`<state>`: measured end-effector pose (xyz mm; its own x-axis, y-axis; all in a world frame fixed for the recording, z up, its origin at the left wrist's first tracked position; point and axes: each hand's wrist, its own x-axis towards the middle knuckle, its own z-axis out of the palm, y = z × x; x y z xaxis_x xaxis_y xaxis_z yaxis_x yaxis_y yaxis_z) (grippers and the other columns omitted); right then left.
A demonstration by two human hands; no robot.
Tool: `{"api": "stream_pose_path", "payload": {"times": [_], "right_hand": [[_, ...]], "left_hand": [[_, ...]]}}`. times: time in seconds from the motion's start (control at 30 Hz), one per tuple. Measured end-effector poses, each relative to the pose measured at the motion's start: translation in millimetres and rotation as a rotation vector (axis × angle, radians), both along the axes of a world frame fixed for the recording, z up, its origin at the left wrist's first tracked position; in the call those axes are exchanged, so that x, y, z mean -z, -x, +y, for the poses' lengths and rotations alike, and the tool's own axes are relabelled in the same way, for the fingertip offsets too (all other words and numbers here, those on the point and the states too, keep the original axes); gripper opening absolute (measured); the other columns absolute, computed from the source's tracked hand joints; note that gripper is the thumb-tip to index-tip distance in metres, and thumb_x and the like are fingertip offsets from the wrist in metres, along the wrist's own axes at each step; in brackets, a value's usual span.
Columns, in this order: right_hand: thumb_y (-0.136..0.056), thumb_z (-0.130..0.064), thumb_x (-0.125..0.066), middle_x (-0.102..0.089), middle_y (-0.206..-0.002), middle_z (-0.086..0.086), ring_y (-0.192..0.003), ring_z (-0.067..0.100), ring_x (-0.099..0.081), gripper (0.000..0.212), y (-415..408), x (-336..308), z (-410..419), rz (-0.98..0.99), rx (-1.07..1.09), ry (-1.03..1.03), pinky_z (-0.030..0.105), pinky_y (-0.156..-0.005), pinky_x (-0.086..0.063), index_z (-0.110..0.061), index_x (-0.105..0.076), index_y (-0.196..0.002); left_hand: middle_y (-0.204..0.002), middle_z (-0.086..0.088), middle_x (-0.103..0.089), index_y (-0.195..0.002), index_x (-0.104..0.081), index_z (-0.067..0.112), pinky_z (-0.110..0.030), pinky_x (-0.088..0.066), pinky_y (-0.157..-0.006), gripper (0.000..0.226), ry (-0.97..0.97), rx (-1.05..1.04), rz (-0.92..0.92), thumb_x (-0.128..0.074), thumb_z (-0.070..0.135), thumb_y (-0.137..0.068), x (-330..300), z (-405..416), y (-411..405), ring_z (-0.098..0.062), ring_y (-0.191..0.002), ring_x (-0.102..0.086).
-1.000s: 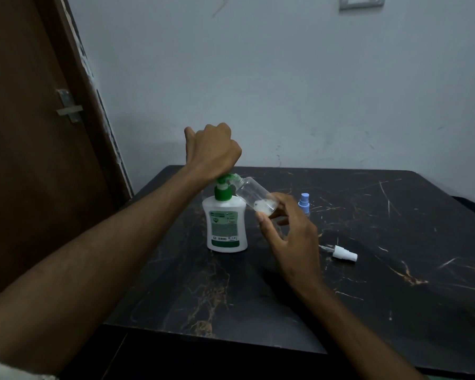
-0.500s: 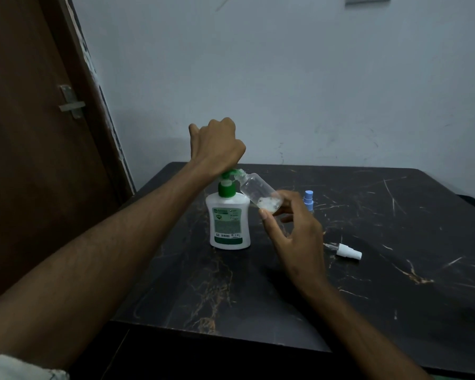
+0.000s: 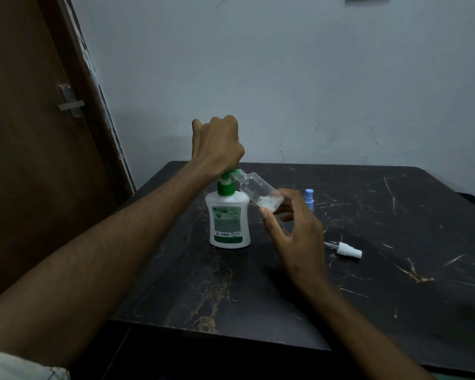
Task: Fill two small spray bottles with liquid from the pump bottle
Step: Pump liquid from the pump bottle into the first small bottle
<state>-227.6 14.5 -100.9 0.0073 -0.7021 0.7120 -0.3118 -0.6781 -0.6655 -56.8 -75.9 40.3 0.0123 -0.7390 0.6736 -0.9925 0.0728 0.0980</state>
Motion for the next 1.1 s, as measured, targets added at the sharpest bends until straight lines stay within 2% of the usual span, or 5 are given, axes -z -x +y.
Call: {"api": "stream_pose_path", "payload": {"times": [0.1, 0.23, 0.43, 0.6, 1.1], "right_hand": [[-0.099, -0.037, -0.068, -0.060, -0.110, -0.026, -0.101, -0.005, -0.062, 0.025, 0.2, -0.8, 0.1, -0.001, -0.008, 0.004, 0.005, -0.081, -0.046, -0.036, -0.054, -0.119], [-0.098, -0.038, -0.067, -0.059, -0.109, -0.028, -0.101, -0.007, -0.061, 0.025, 0.1, -0.6, -1.4, 0.002, -0.002, 0.008, 0.004, -0.081, -0.046, -0.036, -0.054, -0.119], [-0.098, -0.038, -0.068, -0.059, -0.110, -0.029, -0.099, -0.004, -0.062, 0.024, 0.1, -1.4, 0.5, -0.011, -0.009, 0.013, 0.007, -0.080, -0.047, -0.035, -0.055, -0.119], [-0.099, -0.038, -0.068, -0.058, -0.109, -0.030, -0.101, -0.006, -0.061, 0.024, -0.2, 0.4, -0.9, 0.000, -0.005, 0.009, 0.008, -0.080, -0.048, -0.037, -0.054, -0.118], [-0.098, -0.039, -0.067, -0.057, -0.109, -0.033, -0.101, -0.007, -0.061, 0.024, 1.0, -0.9, 0.6, -0.001, -0.005, 0.020, 0.005, -0.080, -0.047, -0.037, -0.053, -0.118]], "left_hand": [[-0.075, -0.005, -0.063, -0.077, -0.060, 0.012, -0.041, -0.037, -0.085, 0.013, 0.015, 0.010, -0.010, -0.055, 0.003, -0.085, -5.5, 4.2, 0.0, -0.027, -0.072, -0.060], [-0.073, -0.006, -0.060, -0.071, -0.056, 0.011, -0.034, -0.040, -0.056, 0.020, -0.013, 0.019, 0.038, -0.051, -0.002, -0.086, -0.4, 8.8, 0.9, -0.026, -0.065, -0.058], [-0.086, -0.009, -0.066, -0.092, -0.067, 0.007, -0.042, -0.053, -0.068, 0.016, -0.016, 0.019, 0.002, -0.052, 0.002, -0.090, -8.4, 10.8, 3.1, -0.029, -0.075, -0.063], [-0.079, -0.009, -0.066, -0.086, -0.067, 0.007, -0.047, -0.061, -0.070, 0.015, -0.028, 0.004, 0.015, -0.054, 0.002, -0.089, -1.4, 10.4, 5.7, -0.028, -0.069, -0.064], [-0.080, -0.009, -0.066, -0.080, -0.062, 0.009, -0.045, -0.059, -0.069, 0.013, -0.057, 0.027, 0.015, -0.053, 0.002, -0.086, -7.2, 11.7, 6.3, -0.029, -0.071, -0.065]]}}
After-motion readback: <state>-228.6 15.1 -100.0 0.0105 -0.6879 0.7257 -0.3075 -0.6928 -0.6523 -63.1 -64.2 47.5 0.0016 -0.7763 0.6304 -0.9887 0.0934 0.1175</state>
